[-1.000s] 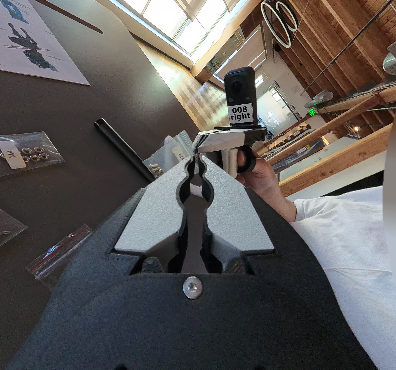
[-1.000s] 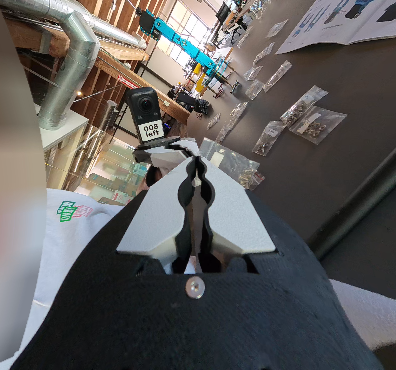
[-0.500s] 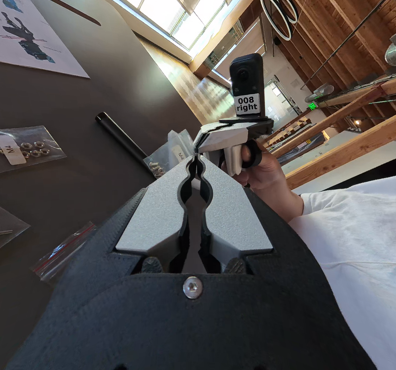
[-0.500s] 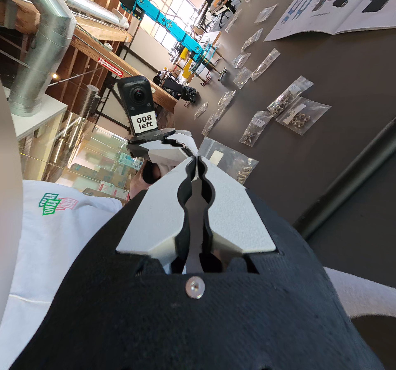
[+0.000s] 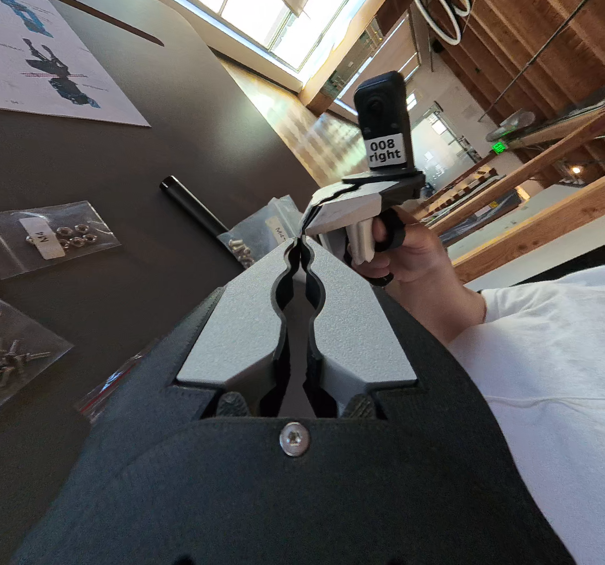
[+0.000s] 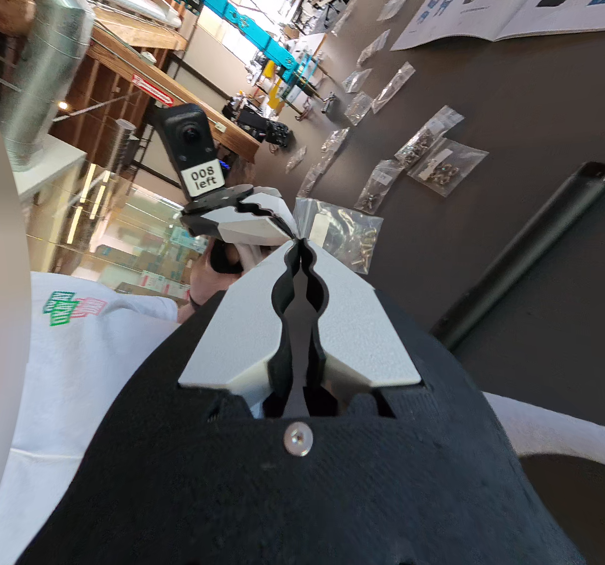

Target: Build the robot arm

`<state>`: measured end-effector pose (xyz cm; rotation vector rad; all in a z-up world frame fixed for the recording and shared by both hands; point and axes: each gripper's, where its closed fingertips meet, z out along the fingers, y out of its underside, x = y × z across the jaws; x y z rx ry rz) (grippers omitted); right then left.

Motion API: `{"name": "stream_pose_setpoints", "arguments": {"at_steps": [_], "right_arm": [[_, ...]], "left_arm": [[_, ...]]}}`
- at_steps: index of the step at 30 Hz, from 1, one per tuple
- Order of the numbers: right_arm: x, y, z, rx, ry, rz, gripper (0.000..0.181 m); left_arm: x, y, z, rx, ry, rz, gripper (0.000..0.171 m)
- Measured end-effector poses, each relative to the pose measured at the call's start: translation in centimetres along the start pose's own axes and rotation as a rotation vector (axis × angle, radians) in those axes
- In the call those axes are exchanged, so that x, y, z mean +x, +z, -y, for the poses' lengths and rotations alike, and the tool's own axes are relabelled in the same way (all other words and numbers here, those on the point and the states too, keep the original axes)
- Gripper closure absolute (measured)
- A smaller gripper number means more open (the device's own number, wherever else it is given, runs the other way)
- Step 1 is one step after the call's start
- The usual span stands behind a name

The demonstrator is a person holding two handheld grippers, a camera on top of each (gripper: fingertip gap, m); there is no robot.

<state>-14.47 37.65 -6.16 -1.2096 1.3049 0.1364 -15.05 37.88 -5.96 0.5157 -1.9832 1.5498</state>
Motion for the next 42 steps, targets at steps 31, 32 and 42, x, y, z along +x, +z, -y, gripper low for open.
{"name": "stream_pose_setpoints", "arguments": {"at_steps": [31, 32, 42], "right_arm": [[-3.1, -0.4, 0.6, 0.012, -0.075, 0.01, 0.181], [-3.2, -0.4, 0.7, 0.016, -0.065, 0.02, 0.181], [-4.8, -0.5, 1.5, 0.067, 0.038, 0.142, 0.181]], "left_arm": [[2.3, 0.1, 2.2, 0.124, -0.256, -0.289, 0.169], [2.4, 0.1, 2.3, 0.13, -0.265, -0.302, 0.169], [3.5, -0.6, 3.3, 0.205, -0.34, -0.42, 0.165]]}}
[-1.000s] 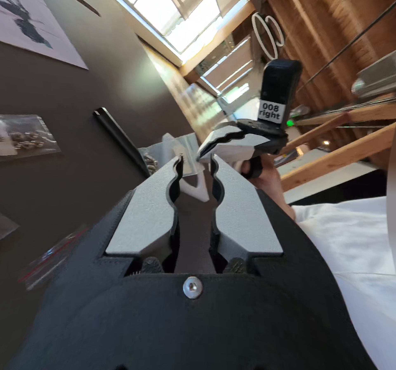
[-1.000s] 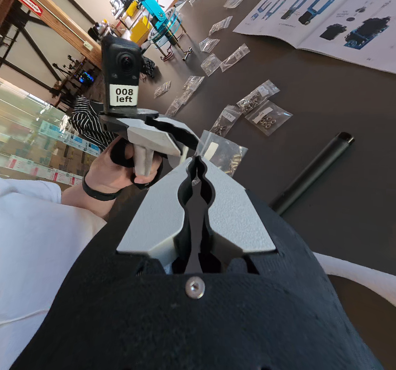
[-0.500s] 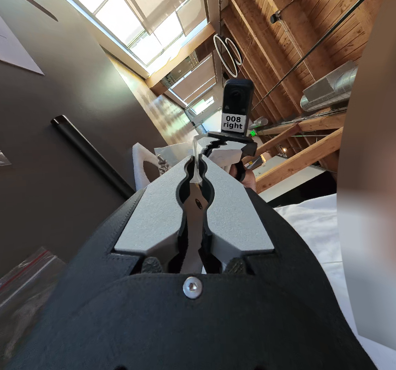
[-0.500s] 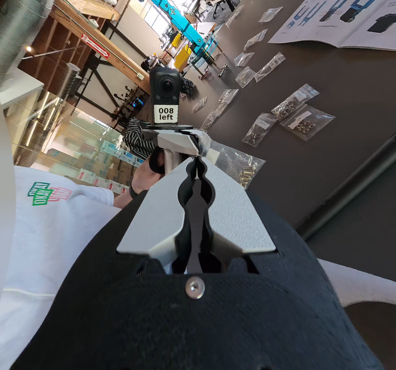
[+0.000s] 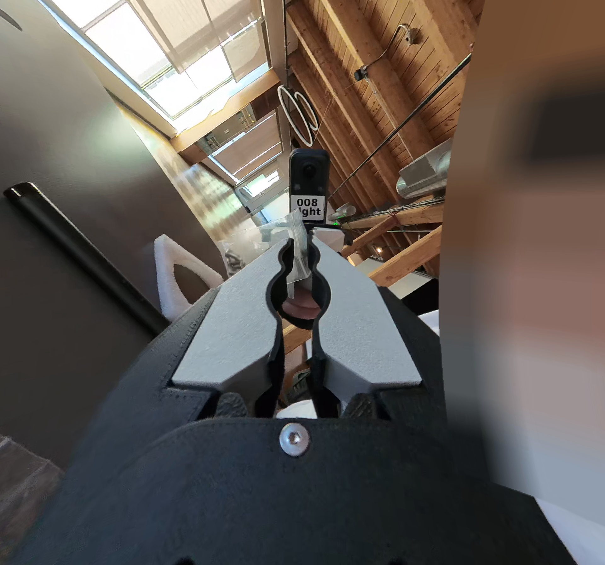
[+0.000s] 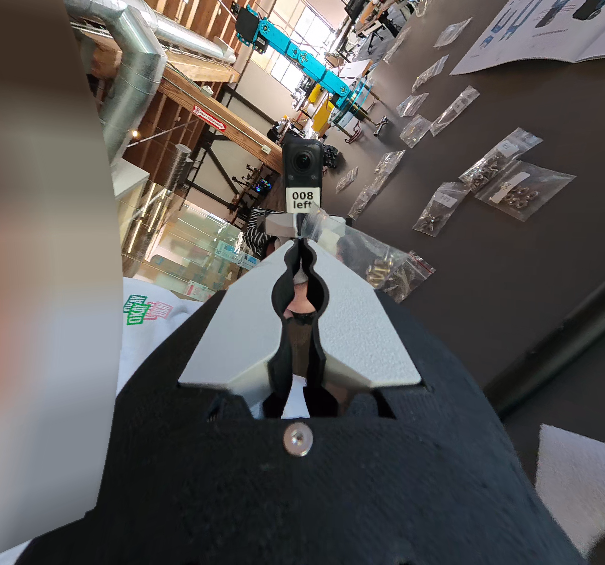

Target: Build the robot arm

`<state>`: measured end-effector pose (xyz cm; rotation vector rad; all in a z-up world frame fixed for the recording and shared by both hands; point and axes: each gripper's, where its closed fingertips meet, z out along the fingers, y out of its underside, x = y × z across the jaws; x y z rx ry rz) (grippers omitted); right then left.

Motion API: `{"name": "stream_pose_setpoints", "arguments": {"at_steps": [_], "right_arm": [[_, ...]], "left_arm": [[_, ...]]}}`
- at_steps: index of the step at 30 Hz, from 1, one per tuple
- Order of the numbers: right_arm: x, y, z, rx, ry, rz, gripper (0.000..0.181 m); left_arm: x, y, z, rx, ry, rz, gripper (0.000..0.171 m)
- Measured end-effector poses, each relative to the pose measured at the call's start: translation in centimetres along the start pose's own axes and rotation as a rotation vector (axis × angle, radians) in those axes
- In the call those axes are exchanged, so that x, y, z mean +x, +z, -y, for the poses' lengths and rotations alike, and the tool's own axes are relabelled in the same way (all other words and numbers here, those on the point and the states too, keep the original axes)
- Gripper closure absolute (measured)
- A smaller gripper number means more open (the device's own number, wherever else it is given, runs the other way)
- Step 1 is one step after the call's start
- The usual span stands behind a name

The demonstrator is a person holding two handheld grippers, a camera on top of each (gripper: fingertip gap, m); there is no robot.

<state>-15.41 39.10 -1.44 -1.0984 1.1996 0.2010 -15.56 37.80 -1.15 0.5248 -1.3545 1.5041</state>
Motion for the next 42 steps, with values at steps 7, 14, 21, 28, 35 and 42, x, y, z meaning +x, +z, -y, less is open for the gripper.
{"name": "stream_pose_setpoints", "arguments": {"at_steps": [7, 14, 21, 28, 35, 42], "right_arm": [[-0.8, 0.1, 0.4, 0.018, 0.048, 0.054, 0.181], [-0.7, 0.1, 0.3, 0.02, 0.035, 0.038, 0.181], [0.3, -0.1, 0.2, 0.015, -0.027, -0.046, 0.181], [1.8, 0.1, -0.2, -0.012, -0.111, -0.184, 0.175], [2.7, -0.1, -0.5, -0.056, -0.164, -0.26, 0.178], [3.6, -0.5, -0.8, -0.141, -0.278, -0.335, 0.181]], "left_arm": [[0.7, -0.1, 0.3, 0.014, -0.023, -0.05, 0.165], [0.7, -0.4, 0.4, 0.025, -0.051, -0.059, 0.166], [-0.3, -0.6, 0.3, 0.025, -0.005, 0.025, 0.171], [-2.0, -0.6, -0.3, -0.079, 0.315, 0.319, 0.171], [-2.4, -0.5, -0.8, -0.122, 0.392, 0.394, 0.171], [-3.0, -0.4, -1.3, -0.15, 0.388, 0.416, 0.171]]}}
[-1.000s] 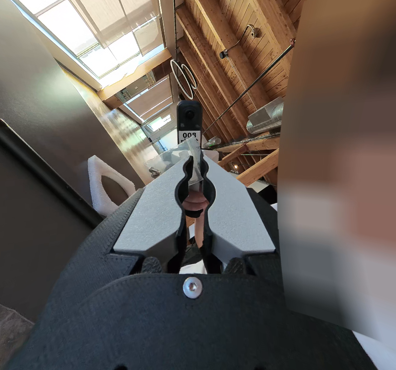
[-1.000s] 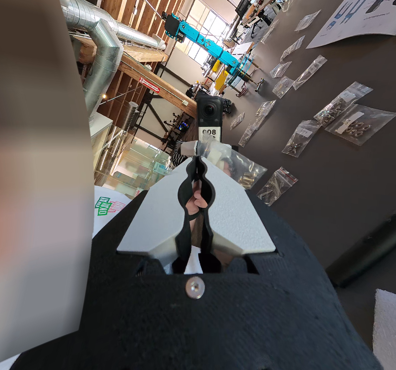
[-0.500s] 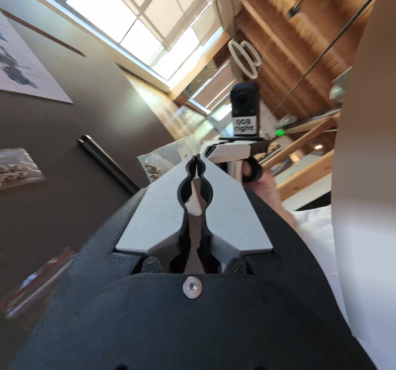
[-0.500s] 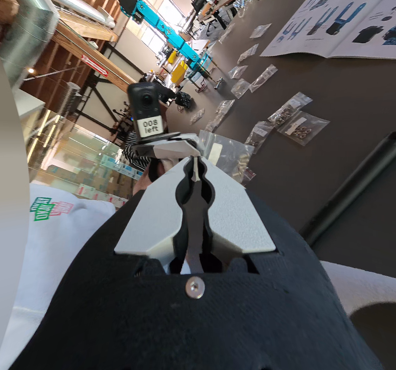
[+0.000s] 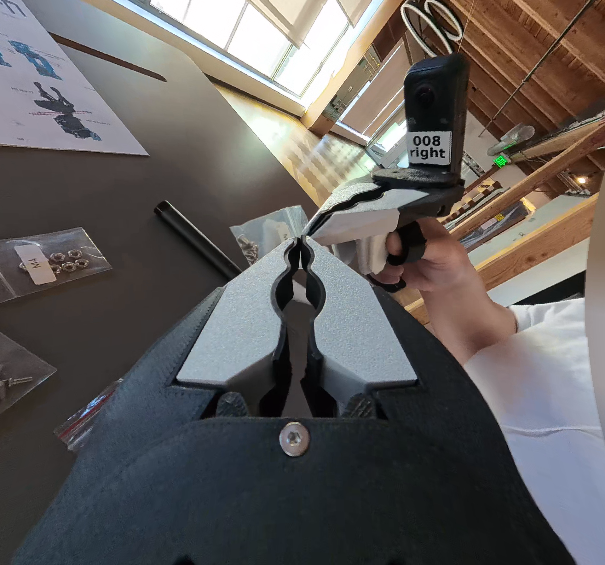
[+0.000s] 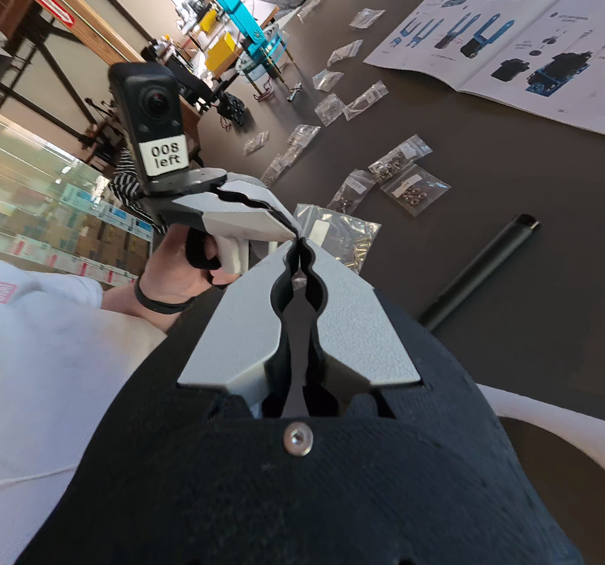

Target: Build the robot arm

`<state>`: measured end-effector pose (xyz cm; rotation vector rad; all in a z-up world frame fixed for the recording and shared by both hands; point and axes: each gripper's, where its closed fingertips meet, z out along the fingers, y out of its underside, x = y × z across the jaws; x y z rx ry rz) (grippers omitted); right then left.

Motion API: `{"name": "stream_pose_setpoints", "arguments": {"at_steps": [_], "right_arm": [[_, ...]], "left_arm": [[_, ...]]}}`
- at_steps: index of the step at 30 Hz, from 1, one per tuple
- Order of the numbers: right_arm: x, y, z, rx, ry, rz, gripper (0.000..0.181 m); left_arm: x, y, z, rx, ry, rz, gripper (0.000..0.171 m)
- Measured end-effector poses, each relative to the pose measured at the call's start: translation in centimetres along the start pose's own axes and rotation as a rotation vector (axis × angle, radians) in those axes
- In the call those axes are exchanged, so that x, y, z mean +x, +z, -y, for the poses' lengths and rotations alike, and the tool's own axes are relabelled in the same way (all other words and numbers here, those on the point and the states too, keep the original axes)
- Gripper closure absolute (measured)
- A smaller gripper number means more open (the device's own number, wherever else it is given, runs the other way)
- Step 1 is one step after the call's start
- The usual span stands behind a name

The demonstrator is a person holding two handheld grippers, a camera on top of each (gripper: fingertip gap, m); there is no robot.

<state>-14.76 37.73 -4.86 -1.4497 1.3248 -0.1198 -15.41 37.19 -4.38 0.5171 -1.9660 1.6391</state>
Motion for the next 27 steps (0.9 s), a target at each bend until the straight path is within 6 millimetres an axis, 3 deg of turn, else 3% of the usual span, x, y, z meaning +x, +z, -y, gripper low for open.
{"name": "stream_pose_setpoints", "arguments": {"at_steps": [5, 8, 12, 14, 19, 23, 26, 27], "right_arm": [[2.1, 1.0, -0.7, -0.029, 0.033, -0.055, 0.181], [4.0, 1.3, -0.3, 0.011, 0.025, -0.144, 0.181], [4.7, 1.8, -0.2, 0.011, 0.038, -0.178, 0.181], [5.0, 1.9, 0.0, 0.014, 0.006, -0.215, 0.181], [3.4, 0.8, 0.2, -0.034, 0.019, -0.159, 0.181], [1.6, -0.5, 0.5, -0.103, -0.047, -0.159, 0.181], [0.2, -1.3, 0.4, -0.149, -0.053, -0.136, 0.181], [-0.1, -1.6, 0.4, -0.16, -0.053, -0.131, 0.181]], "left_arm": [[-2.1, 0.6, -1.0, -0.103, 0.093, 0.139, 0.171], [-4.5, 0.6, -0.8, -0.129, 0.182, 0.291, 0.171], [-5.5, 0.7, -0.9, -0.141, 0.166, 0.343, 0.171], [-5.4, 0.8, -0.6, -0.132, 0.17, 0.35, 0.171], [-2.4, 0.6, -0.4, -0.091, 0.341, 0.211, 0.17], [-1.4, 0.1, -0.1, -0.023, 0.532, 0.204, 0.114], [-0.8, 1.0, -0.1, -0.033, 0.764, 0.228, 0.094], [-0.2, 1.4, -0.2, -0.037, 0.831, 0.213, 0.094]]}}
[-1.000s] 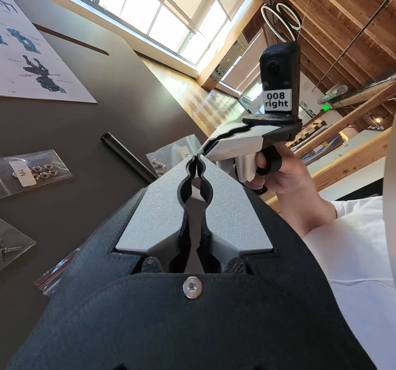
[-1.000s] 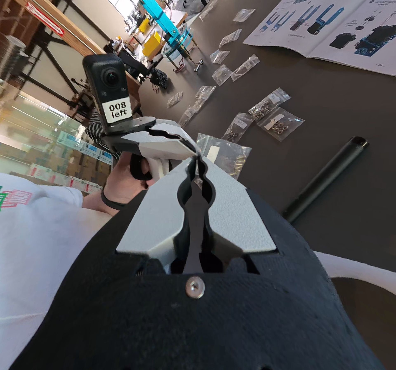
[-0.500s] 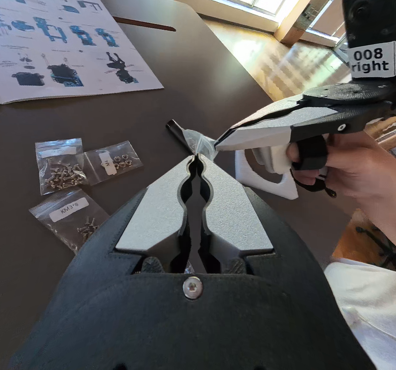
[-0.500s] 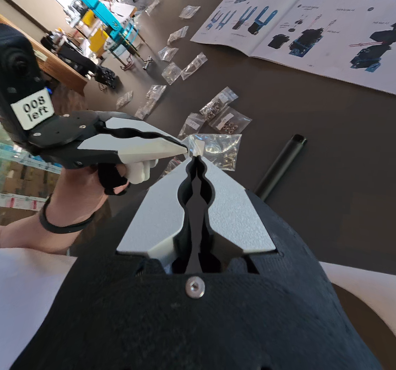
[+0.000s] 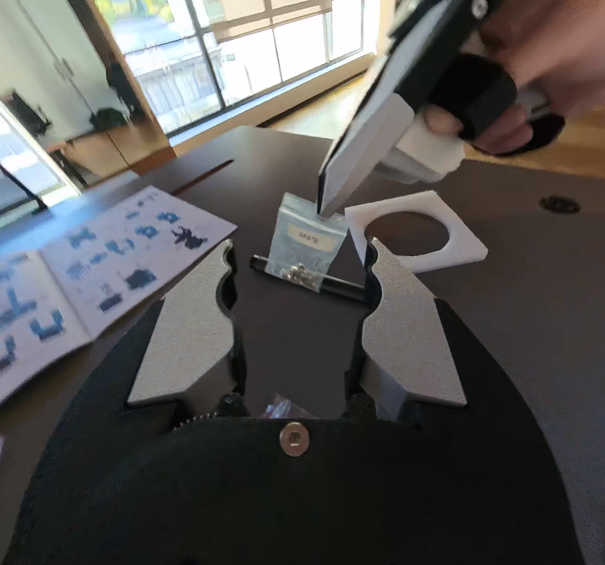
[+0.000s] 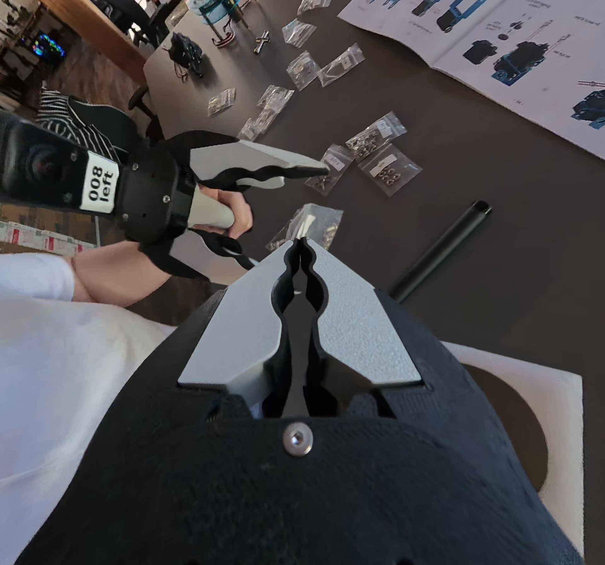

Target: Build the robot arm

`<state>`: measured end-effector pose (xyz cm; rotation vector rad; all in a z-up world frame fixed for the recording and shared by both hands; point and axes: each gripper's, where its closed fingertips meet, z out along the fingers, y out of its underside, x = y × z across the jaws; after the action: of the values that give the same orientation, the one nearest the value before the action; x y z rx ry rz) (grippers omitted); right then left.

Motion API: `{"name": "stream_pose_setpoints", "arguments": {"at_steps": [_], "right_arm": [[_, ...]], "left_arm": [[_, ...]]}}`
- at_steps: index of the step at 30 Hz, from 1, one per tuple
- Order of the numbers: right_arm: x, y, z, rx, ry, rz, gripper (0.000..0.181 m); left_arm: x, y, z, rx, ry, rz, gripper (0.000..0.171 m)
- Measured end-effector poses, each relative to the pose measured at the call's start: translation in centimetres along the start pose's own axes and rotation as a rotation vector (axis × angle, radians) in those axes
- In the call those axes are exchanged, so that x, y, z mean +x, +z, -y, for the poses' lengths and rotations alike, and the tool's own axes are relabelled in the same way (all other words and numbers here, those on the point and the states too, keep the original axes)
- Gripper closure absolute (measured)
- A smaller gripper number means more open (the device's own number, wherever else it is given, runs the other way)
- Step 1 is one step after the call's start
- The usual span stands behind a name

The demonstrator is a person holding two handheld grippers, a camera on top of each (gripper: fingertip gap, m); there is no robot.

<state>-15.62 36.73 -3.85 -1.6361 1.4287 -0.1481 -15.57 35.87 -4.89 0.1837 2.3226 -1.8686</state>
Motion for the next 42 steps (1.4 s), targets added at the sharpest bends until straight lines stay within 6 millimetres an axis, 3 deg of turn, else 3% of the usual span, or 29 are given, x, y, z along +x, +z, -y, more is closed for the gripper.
{"name": "stream_pose_setpoints", "arguments": {"at_steps": [3, 5, 12, 22, 25, 29, 33, 37, 41, 42], "right_arm": [[-0.7, -0.8, -0.2, -0.031, 0.003, 0.015, 0.181], [-0.7, -1.3, -0.4, -0.051, 0.004, 0.012, 0.181], [0.3, -2.6, -1.2, -0.062, 0.038, -0.036, 0.181], [1.5, -3.6, -1.1, 0.022, 0.12, 0.006, 0.178], [1.4, -5.2, -1.1, 0.114, 0.016, 0.058, 0.154], [1.9, -7.1, -4.5, 0.23, -0.258, 0.113, 0.131], [0.7, -7.5, -5.1, 0.419, -0.26, 0.265, 0.116], [0.0, -8.8, -4.5, 0.517, -0.291, 0.318, 0.119], [0.4, -10.3, -5.9, 0.501, -0.301, 0.335, 0.141], [0.5, -10.8, -6.4, 0.494, -0.297, 0.355, 0.155]], "left_arm": [[1.4, 0.8, 1.1, 0.034, 0.102, -0.06, 0.102], [2.1, 1.2, 1.5, 0.043, 0.125, -0.095, 0.117], [2.9, 1.7, 2.3, 0.082, 0.101, -0.137, 0.141], [3.7, 3.1, 2.6, 0.03, 0.127, -0.151, 0.146], [4.2, 3.4, 2.8, 0.037, 0.005, -0.202, 0.149], [5.7, 3.6, 4.2, 0.1, -0.233, -0.342, 0.15], [8.0, 3.8, 6.1, 0.149, -0.368, -0.501, 0.152], [9.9, 4.8, 7.8, 0.184, -0.416, -0.548, 0.153], [12.1, 6.3, 8.7, 0.198, -0.452, -0.553, 0.153], [12.7, 6.7, 8.9, 0.207, -0.464, -0.557, 0.153]]}}
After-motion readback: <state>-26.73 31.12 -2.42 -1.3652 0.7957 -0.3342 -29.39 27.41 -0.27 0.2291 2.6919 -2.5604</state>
